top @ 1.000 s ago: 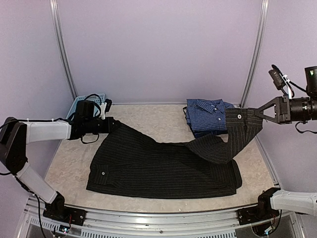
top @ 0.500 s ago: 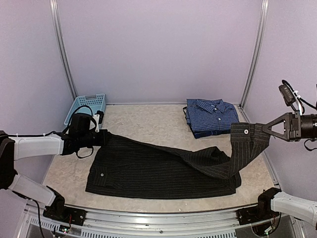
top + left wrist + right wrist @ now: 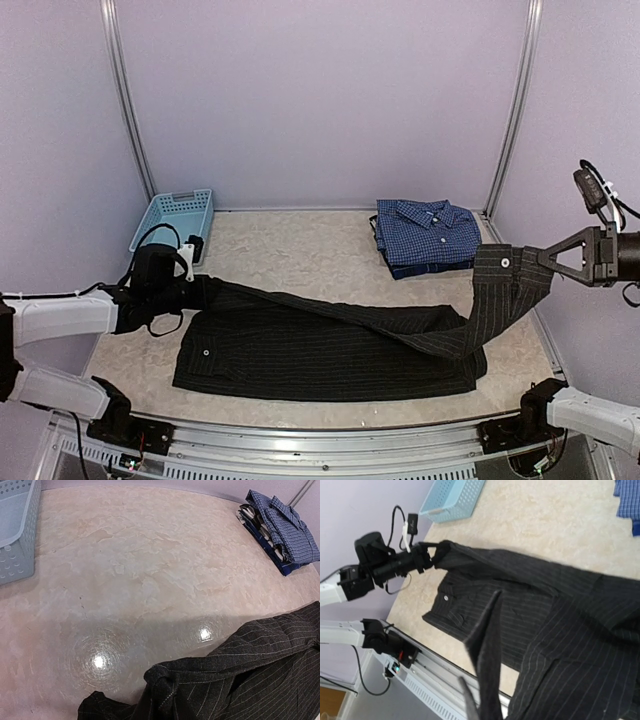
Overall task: Fold and stack the long sleeve shirts
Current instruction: Fold the 1/3-folded shirt at the center of the board.
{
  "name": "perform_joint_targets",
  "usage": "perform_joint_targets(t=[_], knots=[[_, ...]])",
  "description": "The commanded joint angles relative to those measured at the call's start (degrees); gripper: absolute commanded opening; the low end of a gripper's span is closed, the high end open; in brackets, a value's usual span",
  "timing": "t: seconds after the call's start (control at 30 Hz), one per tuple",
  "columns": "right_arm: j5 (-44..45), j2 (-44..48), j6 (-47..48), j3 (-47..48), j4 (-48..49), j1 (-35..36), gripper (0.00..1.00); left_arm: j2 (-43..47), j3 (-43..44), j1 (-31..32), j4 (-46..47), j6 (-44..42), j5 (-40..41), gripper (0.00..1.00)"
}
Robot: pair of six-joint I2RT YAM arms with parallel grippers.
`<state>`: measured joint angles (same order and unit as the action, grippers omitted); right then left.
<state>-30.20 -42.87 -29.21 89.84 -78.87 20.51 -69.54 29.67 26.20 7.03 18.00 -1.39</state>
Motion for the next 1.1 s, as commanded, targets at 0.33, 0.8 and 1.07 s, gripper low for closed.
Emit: perform_joint_targets(t=[0.33, 0.8, 1.07], knots=[[6.6, -2.5, -4.6, 8.0, 0.0, 5.8, 0.00, 9.9, -5.4, 1.1, 3.6, 0.1, 1.2, 0.30], [7.3, -6.8, 0.8, -4.9, 8.0, 6.3, 0.00, 27.8, -11.5, 4.6, 11.7, -2.4, 3.8, 0.92], [22.6, -8.5, 0.5, -21.5, 9.0, 6.3, 0.00, 28.9, -10.7, 4.9, 10.6, -2.6, 5.1, 0.93]])
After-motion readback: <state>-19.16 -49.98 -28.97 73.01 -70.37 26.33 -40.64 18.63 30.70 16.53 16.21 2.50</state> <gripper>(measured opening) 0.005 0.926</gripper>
